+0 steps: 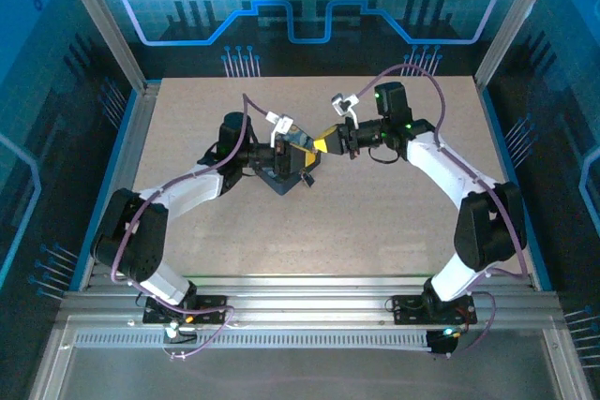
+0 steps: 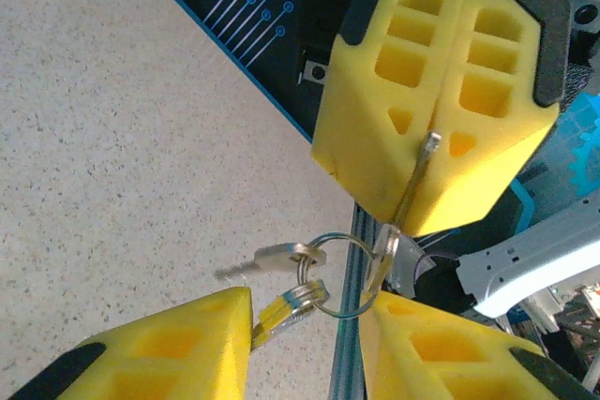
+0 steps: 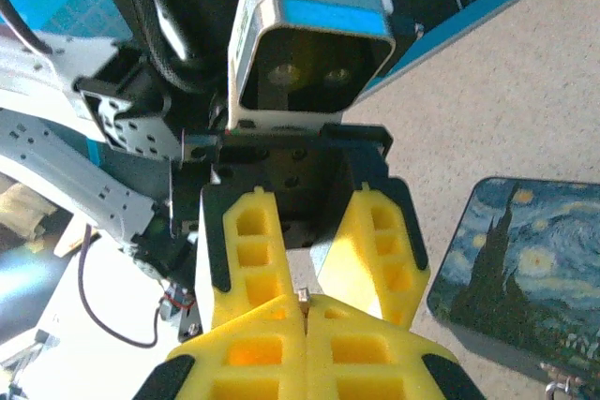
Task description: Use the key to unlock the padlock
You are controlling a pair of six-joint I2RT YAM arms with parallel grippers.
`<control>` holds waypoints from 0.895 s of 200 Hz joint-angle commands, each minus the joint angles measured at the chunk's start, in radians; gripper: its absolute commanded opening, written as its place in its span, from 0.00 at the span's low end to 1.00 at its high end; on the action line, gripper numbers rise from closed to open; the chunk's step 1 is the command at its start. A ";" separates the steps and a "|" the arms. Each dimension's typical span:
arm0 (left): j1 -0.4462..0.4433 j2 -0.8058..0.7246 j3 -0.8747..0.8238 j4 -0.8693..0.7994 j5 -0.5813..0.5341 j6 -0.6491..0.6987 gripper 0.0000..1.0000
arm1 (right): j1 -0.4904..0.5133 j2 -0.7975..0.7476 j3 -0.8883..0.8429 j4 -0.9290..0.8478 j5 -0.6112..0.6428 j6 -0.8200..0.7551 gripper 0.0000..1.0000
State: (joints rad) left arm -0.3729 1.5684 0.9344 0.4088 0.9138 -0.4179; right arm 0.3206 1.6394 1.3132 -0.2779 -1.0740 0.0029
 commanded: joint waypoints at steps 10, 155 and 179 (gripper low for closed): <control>0.023 -0.042 0.036 -0.083 0.029 0.080 0.38 | 0.012 0.050 0.081 -0.247 0.003 -0.151 0.02; 0.023 -0.023 0.070 -0.191 0.097 0.174 0.34 | 0.034 0.094 0.126 -0.313 -0.027 -0.182 0.02; 0.023 -0.022 0.071 -0.189 0.097 0.174 0.33 | 0.043 0.107 0.139 -0.324 -0.033 -0.184 0.02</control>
State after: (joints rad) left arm -0.3561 1.5536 0.9756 0.2356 0.9783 -0.2794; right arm 0.3485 1.7218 1.4113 -0.5671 -1.0637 -0.1593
